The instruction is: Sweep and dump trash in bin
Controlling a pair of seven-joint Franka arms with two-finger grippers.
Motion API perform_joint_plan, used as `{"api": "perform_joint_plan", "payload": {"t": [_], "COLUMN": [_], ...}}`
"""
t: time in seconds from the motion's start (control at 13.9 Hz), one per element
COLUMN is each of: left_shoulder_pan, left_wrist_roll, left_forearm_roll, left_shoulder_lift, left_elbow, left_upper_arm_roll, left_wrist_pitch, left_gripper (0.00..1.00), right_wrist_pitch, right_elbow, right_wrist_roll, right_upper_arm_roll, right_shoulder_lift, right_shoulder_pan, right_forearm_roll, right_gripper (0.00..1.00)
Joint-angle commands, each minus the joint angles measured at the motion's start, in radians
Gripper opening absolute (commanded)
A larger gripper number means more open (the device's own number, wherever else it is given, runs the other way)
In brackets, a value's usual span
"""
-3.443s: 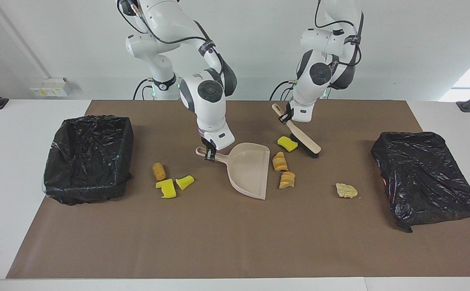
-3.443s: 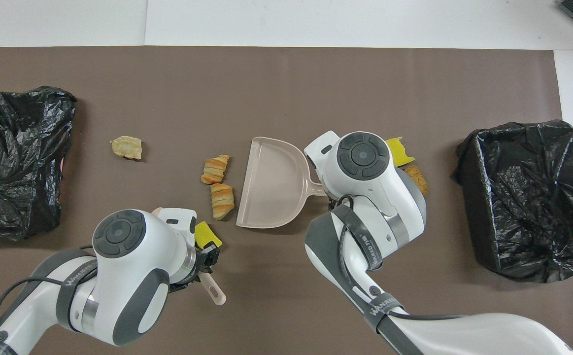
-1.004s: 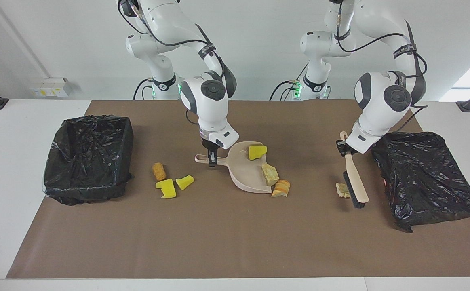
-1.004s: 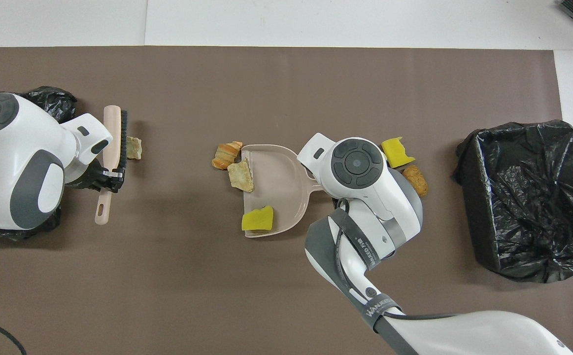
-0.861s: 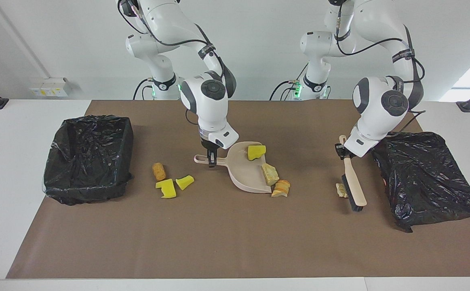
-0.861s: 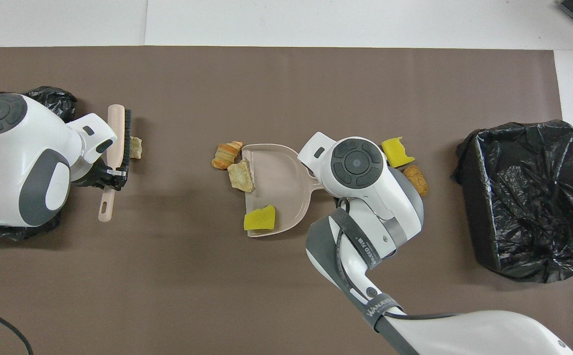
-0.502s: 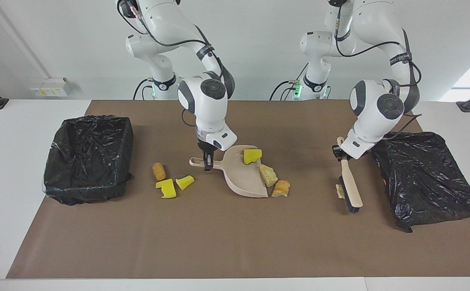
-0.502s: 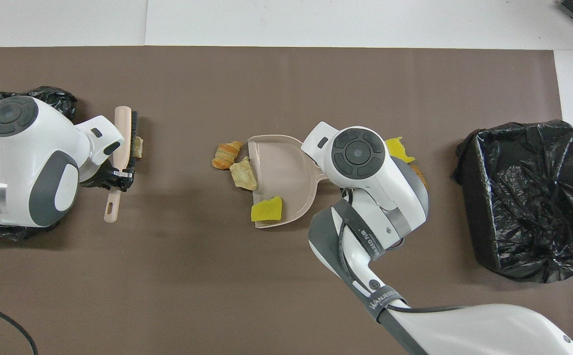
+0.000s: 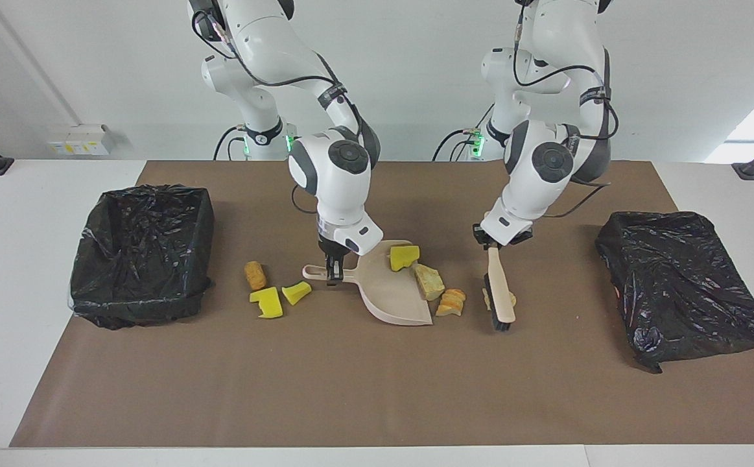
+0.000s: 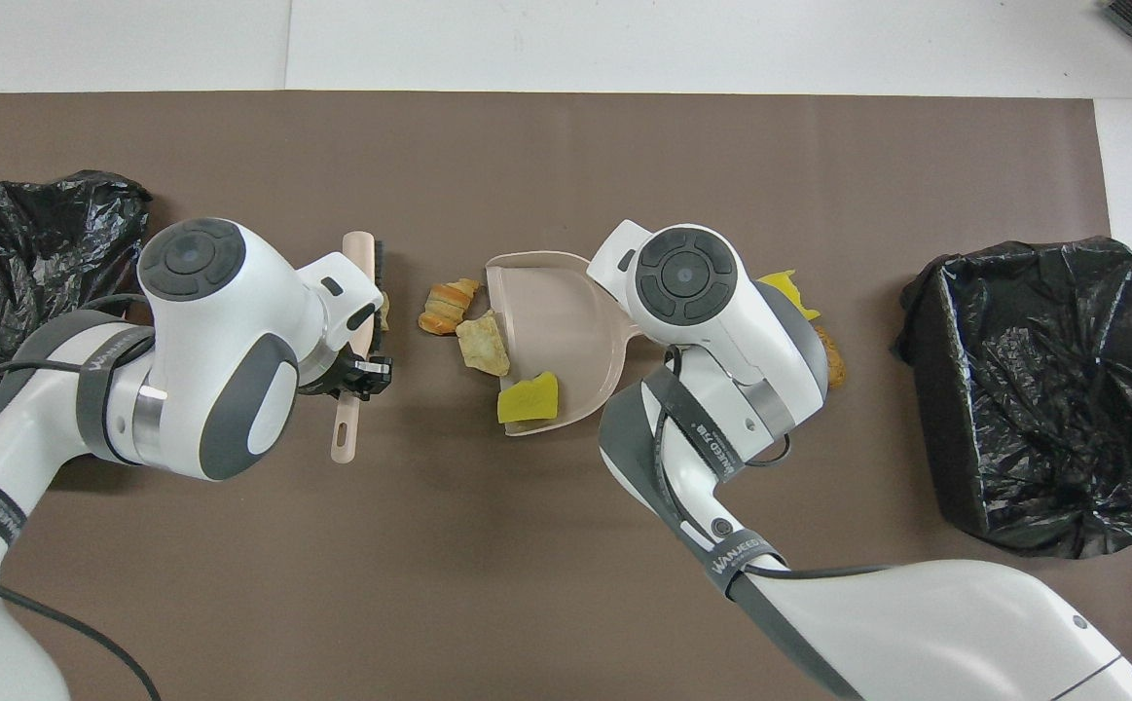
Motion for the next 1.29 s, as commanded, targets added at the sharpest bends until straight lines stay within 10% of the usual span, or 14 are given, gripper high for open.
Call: {"api": "perform_joint_plan", "payload": {"t": [0.0, 0.57, 1.22], "left_shoulder_pan": [-0.020, 0.139, 0.018], "left_wrist_roll": [-0.020, 0.099, 0.086], "left_forearm_roll": [-0.037, -0.040, -0.049], "left_shoulder_lift": [-0.037, -0.066, -0.052], "left_elbow": [0.050, 0.048, -0.120], "left_upper_arm_roll": [0.010, 0.026, 0.018], "left_wrist_pitch": [-0.076, -0.109, 0.037], "left_gripper": [0.00, 0.00, 0.00], "right_wrist_pitch": [-0.015, 0.002, -0.068], "right_elbow": [0.041, 0.041, 0.038], "right_wrist_roll": [-0.011, -0.006, -0.002], "right_upper_arm_roll": [0.012, 0.014, 0.011], "right_shoulder_lift": [0.021, 0.023, 0.020], "right_shoulder_pan": [-0.004, 0.004, 0.008], "right_forearm_roll": [-0.028, -0.026, -0.044], "right_gripper": [0.00, 0.00, 0.00]}}
